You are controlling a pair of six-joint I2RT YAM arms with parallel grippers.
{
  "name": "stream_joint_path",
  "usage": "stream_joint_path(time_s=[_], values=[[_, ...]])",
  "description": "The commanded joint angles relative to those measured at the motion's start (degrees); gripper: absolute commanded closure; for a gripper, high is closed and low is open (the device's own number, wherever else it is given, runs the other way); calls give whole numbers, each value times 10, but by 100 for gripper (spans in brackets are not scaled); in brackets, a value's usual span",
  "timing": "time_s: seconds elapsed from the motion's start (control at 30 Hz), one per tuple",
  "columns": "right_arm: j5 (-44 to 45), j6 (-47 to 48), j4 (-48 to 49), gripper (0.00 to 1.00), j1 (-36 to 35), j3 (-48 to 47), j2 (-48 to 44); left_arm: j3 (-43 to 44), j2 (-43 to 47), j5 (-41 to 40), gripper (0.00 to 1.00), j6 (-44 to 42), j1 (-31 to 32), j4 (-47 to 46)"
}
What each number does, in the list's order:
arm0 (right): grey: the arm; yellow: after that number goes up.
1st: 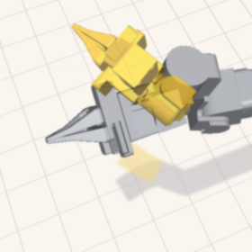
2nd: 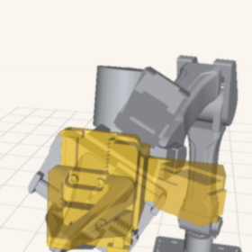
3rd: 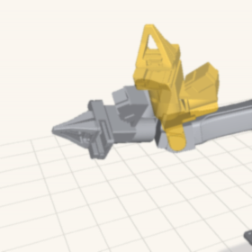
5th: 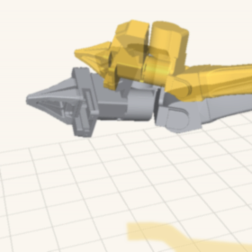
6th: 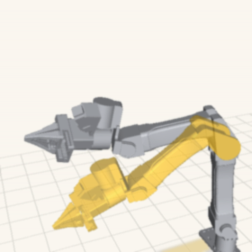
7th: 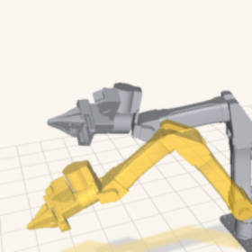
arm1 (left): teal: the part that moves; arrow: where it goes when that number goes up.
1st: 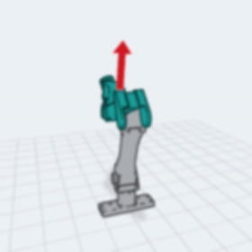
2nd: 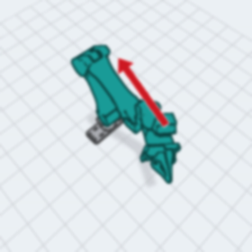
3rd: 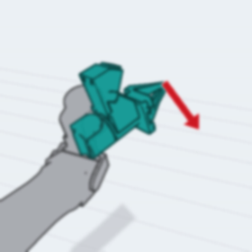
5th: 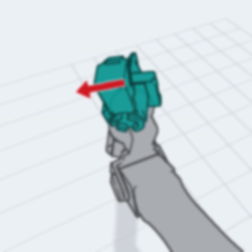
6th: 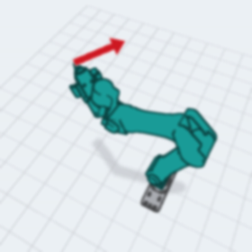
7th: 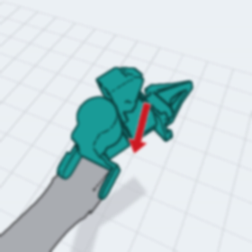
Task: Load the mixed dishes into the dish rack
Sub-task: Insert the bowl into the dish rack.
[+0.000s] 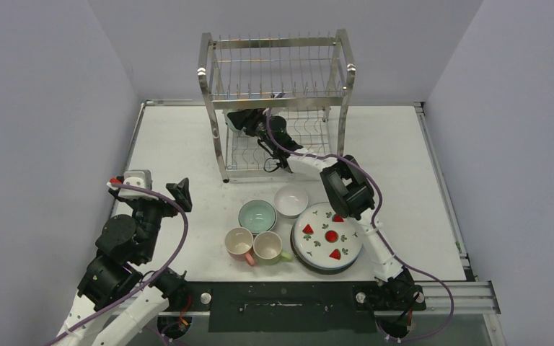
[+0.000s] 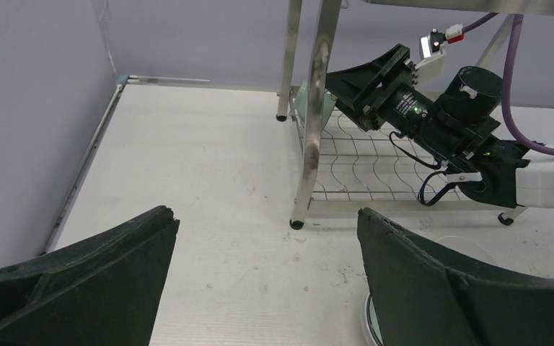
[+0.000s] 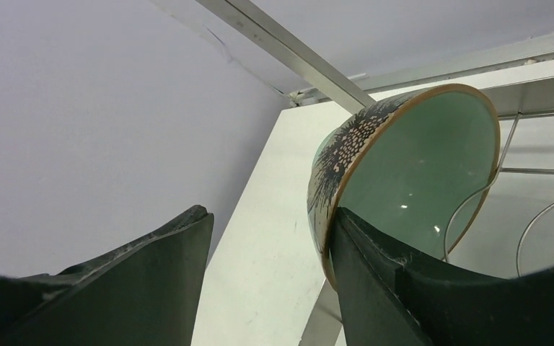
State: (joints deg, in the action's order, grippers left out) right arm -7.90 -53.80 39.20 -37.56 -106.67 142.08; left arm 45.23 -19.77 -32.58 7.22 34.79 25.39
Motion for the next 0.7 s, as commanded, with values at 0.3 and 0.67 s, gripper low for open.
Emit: stream_joint_path(time_s=[0.3,0.67], values=[[48,63,-46,38,-7,18,-82,-1,7,7,5,-4,-2,-29],[66,73,-41,40,-5,23,-93,-1,9,7,5,-5,-2,-31]])
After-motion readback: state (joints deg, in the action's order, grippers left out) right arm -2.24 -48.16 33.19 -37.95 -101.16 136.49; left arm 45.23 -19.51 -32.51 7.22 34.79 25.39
